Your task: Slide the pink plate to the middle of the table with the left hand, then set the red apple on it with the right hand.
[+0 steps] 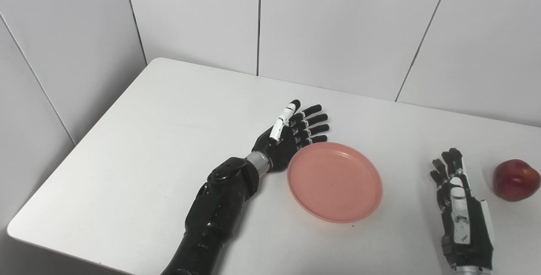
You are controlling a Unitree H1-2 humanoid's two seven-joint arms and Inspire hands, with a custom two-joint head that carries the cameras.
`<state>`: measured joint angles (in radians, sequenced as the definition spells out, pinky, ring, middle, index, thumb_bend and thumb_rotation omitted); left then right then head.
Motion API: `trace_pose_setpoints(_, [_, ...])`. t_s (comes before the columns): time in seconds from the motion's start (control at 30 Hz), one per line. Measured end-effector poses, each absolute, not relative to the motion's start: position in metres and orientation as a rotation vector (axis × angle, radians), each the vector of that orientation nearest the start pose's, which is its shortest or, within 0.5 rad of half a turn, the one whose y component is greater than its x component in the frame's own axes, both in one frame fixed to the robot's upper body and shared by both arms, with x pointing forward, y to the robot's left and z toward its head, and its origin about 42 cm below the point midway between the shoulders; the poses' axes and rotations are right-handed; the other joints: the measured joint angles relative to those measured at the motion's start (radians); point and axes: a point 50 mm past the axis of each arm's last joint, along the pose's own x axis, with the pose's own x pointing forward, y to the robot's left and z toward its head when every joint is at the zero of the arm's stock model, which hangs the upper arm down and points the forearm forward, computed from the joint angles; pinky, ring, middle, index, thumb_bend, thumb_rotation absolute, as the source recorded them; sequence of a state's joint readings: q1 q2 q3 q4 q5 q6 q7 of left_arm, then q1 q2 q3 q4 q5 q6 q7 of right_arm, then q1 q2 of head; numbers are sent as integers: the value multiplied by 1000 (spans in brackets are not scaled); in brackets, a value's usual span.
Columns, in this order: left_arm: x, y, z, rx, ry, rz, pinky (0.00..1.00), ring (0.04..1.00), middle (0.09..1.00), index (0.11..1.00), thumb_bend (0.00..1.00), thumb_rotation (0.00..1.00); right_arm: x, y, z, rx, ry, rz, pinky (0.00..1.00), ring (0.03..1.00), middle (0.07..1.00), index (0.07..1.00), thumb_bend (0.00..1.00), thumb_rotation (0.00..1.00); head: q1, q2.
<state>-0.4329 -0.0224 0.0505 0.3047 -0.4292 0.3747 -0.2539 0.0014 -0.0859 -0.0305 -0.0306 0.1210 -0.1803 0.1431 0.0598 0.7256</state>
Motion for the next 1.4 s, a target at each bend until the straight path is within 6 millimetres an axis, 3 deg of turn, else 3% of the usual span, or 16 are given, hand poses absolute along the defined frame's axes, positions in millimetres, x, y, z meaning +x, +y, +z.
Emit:
trace_pose_setpoints(0.2, [405,165,142,-417,193,-399,903,913,924,916,397,1000,282,-238,118,1,-209,115,983,965,990,1000,360,1000,-9,11])
trace_pose_setpoints(0.43, [400,185,159,-378,117,-365,926,926,939,933,400,1000,281,-233,118,10,-192,117,976,964,987,995,350,1000,-43,28])
trace_pose_setpoints(0.73, [379,204,173,-350,53,-346,945,946,950,943,398,1000,279,-226,118,27,-190,118,983,968,990,997,322,1000,-52,37])
trace_pose_setpoints(1.03, [349,226,154,-327,88,-309,945,937,947,945,402,1000,279,-224,118,18,-173,122,981,970,994,997,337,1000,-78,46])
trace_pose_setpoints(1.4, [330,240,141,-336,96,-288,964,949,958,958,406,1000,278,-220,120,36,-166,86,973,967,987,993,313,1000,-126,54])
